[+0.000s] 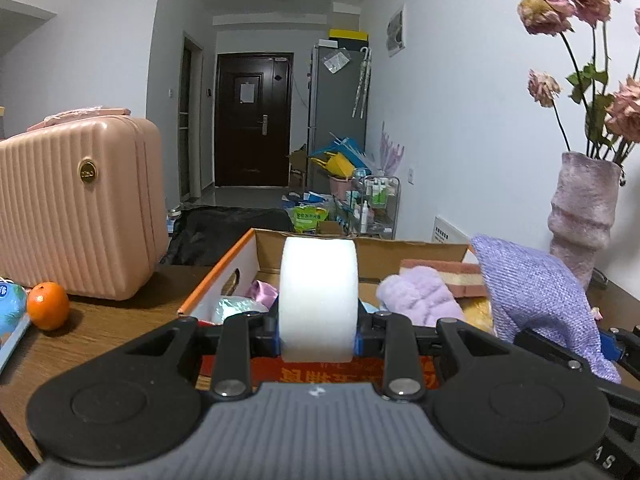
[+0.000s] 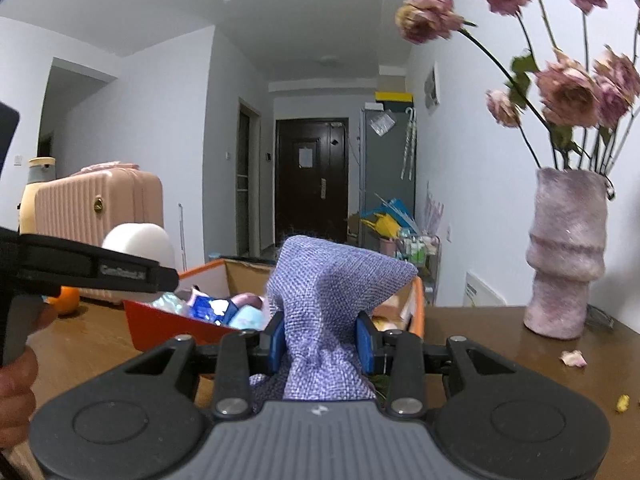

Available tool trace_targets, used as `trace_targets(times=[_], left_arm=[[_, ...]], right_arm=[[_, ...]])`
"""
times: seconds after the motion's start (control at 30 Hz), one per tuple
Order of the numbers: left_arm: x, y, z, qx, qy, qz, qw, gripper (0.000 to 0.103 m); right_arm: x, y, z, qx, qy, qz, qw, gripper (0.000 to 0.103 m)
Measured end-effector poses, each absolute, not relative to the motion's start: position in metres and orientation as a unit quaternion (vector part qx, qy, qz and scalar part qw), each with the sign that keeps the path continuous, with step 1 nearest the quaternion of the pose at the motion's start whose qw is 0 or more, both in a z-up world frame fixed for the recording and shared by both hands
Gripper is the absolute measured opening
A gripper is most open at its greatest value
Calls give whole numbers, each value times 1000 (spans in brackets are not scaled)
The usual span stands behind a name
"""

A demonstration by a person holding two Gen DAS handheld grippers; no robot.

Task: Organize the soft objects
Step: 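Carry the sponge roll with the left tool while the right tool carries the mesh bag over the box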

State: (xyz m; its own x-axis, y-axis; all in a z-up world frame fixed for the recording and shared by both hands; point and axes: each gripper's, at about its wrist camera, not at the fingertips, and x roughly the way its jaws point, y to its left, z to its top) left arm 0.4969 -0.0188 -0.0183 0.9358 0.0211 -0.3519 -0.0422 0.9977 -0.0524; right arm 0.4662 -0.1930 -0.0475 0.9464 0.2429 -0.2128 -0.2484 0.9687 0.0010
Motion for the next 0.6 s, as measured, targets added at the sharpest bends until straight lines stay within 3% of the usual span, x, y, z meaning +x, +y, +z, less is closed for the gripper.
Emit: trace_targets(times=[0.6], left_arm=[[550, 17, -16, -76, 170, 38, 982, 30]], right_arm=[[537, -154, -36, 36, 103, 128, 986, 35]])
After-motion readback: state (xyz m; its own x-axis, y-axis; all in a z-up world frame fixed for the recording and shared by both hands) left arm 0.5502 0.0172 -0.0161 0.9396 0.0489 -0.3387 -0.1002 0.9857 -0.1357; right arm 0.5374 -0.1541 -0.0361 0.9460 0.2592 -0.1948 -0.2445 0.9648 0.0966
